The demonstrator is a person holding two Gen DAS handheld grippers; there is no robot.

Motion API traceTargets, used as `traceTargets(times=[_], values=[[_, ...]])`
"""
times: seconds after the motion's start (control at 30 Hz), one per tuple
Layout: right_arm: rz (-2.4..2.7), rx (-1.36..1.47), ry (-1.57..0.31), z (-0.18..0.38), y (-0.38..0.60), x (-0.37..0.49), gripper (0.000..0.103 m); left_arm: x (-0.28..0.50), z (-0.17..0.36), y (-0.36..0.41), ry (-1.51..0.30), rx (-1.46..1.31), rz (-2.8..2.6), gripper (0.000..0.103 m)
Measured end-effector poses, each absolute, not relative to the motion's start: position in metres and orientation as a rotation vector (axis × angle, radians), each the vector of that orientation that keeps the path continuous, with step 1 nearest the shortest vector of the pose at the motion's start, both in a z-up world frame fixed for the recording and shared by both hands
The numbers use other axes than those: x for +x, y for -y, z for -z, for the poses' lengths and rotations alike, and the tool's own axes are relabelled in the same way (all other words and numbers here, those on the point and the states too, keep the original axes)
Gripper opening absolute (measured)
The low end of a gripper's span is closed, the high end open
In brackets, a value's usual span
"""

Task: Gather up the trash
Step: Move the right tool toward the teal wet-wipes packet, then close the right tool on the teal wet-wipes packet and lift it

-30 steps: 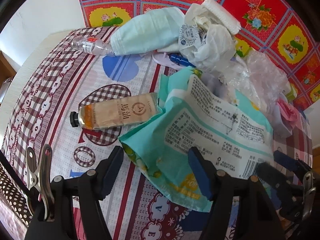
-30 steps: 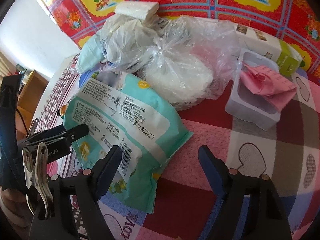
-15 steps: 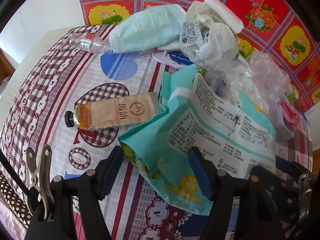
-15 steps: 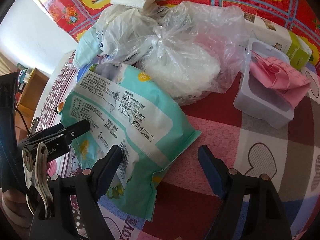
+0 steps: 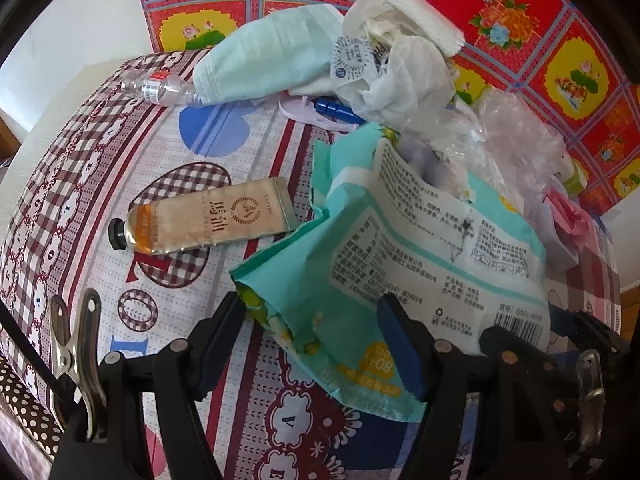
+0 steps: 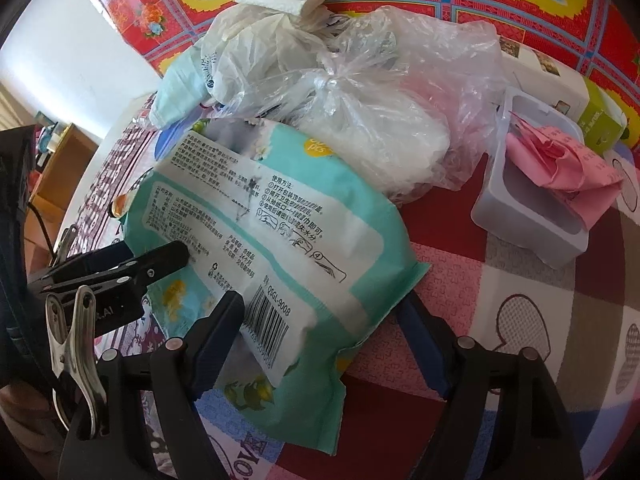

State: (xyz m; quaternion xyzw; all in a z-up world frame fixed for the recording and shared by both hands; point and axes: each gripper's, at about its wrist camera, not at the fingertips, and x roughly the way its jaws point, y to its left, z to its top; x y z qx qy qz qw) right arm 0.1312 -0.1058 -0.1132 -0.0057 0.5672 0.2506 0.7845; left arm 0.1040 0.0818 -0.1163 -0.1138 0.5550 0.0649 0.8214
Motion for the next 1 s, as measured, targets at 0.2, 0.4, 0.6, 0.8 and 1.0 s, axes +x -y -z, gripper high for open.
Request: traceTargets(times=[0.2, 0.4, 0.6, 0.8, 1.0], values=[[-0.540, 0.004, -1.240, 0.113, 0.111, 0.131, 0.081, 0.103, 0.117, -0.077, -1.165, -0.239, -0.155, 0.074], [-0.537, -0.003, -1.241, 0.113, 0.109, 0.132, 0.081, 0.105, 0.118, -0.070, -1.154, -0.225, -0.154, 0.076], [-0.517, -0.004, -1.225, 0.112, 0.104, 0.132, 0.075, 0.106, 0.116, -0.070, -1.159, -0.225, -0.157, 0.075], [-0.511, 0.091, -1.221, 0.112, 0.116, 0.135, 0.061, 0.102, 0.111, -0.074, -1.163, -0.238, -0.162, 0.068], [-0.527, 0.106, -1.191, 0.105, 0.118, 0.128, 0.037, 0.095, 0.104, -0.078, -1.166, -0.255, -0.147, 0.050]])
